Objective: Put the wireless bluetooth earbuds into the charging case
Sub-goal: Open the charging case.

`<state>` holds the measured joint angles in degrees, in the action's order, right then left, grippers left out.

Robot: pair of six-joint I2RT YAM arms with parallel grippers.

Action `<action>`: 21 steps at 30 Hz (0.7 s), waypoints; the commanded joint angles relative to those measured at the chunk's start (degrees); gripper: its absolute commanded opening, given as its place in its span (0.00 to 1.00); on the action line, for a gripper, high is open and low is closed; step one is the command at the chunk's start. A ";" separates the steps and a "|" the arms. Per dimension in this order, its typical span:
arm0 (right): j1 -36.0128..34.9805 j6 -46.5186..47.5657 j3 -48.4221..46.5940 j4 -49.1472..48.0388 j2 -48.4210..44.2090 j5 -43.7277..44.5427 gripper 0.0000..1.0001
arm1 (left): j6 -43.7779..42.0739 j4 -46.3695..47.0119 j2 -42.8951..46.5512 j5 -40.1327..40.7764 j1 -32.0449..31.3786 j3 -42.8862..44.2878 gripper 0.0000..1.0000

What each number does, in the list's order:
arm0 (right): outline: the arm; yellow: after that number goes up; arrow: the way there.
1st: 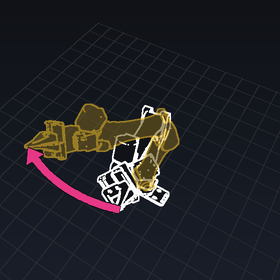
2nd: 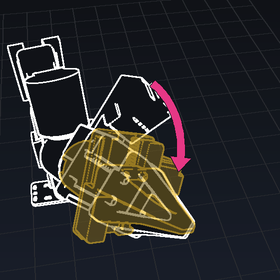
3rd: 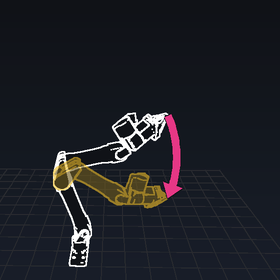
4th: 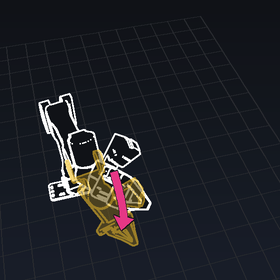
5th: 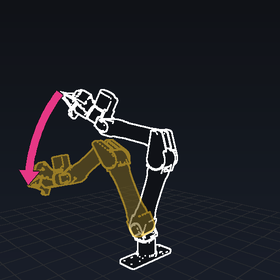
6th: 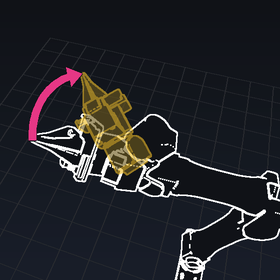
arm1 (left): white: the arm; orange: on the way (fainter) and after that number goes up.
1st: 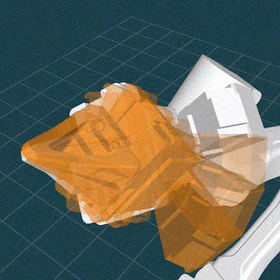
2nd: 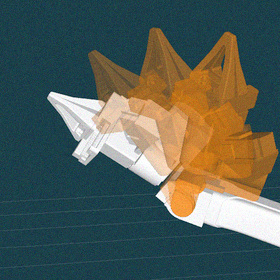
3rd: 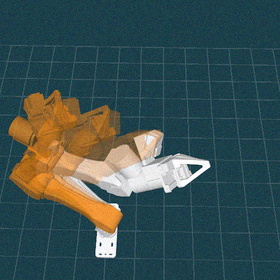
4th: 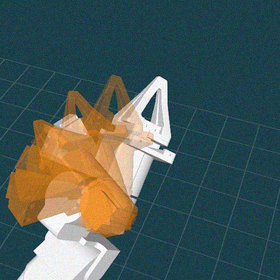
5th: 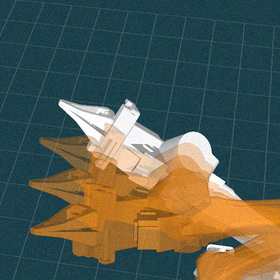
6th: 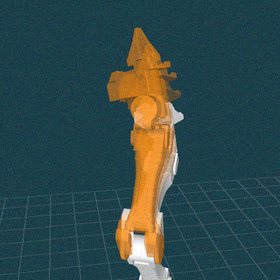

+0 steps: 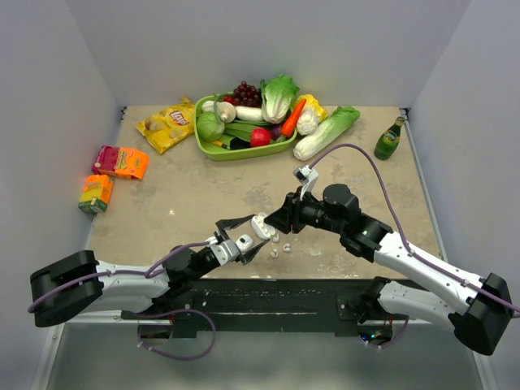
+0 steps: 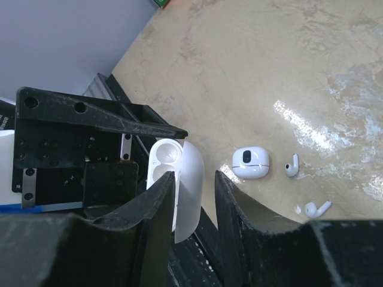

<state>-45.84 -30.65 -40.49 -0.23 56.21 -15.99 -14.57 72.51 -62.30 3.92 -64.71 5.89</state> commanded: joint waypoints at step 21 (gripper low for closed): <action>0.23 0.07 -0.20 -2.85 1.98 -2.91 0.16 | -0.46 15.73 -0.63 1.09 -0.51 -0.53 0.00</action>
<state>-45.80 -30.85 -40.49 -0.97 58.50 -17.54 -14.59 72.69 -62.89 4.78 -64.93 5.72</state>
